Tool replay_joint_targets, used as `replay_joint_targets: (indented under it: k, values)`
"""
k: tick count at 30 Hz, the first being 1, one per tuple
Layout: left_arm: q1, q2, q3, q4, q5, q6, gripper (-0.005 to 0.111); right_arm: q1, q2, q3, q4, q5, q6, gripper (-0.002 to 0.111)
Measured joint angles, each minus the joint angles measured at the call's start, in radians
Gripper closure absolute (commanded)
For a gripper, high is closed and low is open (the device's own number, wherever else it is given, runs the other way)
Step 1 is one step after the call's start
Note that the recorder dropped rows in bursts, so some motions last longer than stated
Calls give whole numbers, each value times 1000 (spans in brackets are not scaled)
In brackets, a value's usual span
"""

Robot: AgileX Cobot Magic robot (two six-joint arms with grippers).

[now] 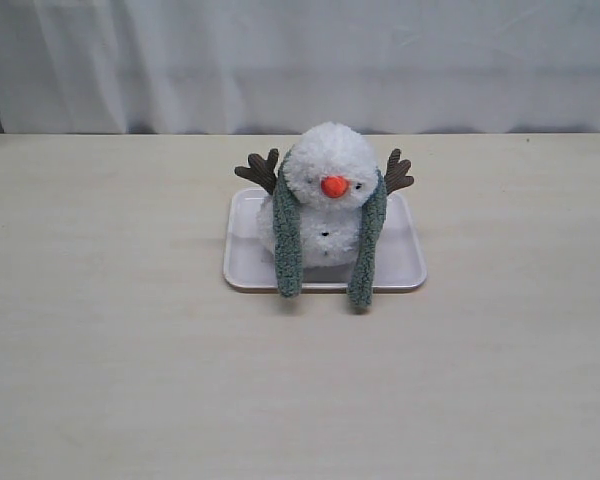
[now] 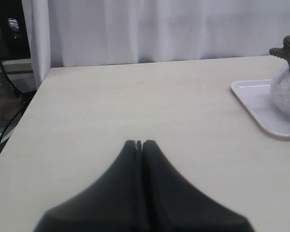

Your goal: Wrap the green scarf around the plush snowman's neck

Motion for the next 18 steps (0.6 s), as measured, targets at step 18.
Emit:
replay_joint_targets:
  k: [18]
  values:
    - [0, 0, 0, 0, 0, 0, 107, -67, 0, 0, 0, 0, -2, 104]
